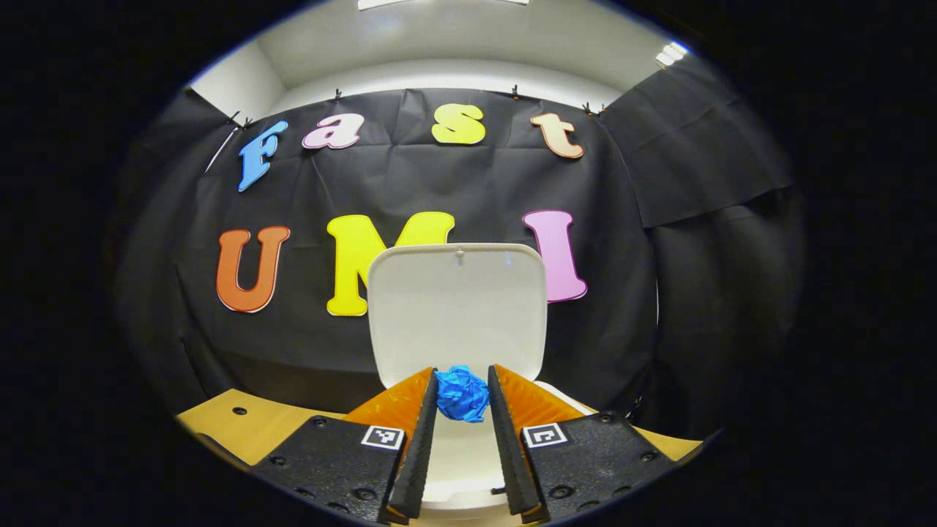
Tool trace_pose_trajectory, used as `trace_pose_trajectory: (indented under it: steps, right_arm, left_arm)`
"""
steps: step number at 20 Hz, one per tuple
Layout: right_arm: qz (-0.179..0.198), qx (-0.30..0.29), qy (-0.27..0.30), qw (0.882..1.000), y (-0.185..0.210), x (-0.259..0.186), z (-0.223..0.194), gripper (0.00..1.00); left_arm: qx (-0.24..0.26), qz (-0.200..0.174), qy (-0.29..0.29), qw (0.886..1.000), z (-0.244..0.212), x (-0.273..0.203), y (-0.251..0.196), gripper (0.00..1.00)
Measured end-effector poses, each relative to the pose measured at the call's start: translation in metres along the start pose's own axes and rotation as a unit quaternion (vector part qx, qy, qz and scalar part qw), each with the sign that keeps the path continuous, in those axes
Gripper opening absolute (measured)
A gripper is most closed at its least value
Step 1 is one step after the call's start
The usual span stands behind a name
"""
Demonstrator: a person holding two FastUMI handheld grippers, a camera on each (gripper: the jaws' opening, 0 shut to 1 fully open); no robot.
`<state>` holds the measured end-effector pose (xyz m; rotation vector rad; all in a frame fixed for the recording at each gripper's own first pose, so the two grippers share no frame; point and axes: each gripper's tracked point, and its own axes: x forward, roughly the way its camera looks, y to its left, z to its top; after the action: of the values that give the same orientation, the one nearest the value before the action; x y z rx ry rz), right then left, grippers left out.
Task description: Press the lid of the desktop garbage bin to open it, pick up the crumpled paper on the desktop and throw it into the bin, then pick up the pop can on the desktop and drop it into the bin, and finally close the garbage bin lid.
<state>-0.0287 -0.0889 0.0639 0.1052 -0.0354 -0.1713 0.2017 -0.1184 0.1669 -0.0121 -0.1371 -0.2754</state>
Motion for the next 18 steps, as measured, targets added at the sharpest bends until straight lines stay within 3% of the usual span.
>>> trace_pose_trajectory:
  steps: [4,10,13,14,18]
  right_arm:
    - [-0.024,-0.006,0.002,1.0,-0.017,0.007,-0.001,0.8]
    - [-0.021,-0.014,0.006,1.0,-0.01,0.007,-0.004,0.8]
    - [-0.005,-0.02,0.006,1.0,0.002,0.006,-0.004,0.8]
    - [0.0,-0.02,0.006,1.0,0.005,0.006,-0.005,0.8]
    - [0.004,-0.027,0.006,1.0,0.009,0.008,-0.008,0.8]
  left_arm:
    - [0.004,0.004,0.02,1.0,-0.014,0.009,-0.012,0.45]
    - [-0.012,-0.009,0.037,0.999,-0.026,0.006,-0.02,0.48]
    - [-0.027,-0.016,0.049,0.998,-0.032,0.002,-0.022,0.55]
    - [-0.029,-0.019,0.05,0.998,-0.033,0.0,-0.023,0.64]
    - [-0.025,-0.027,0.055,0.998,-0.036,-0.011,-0.024,0.68]
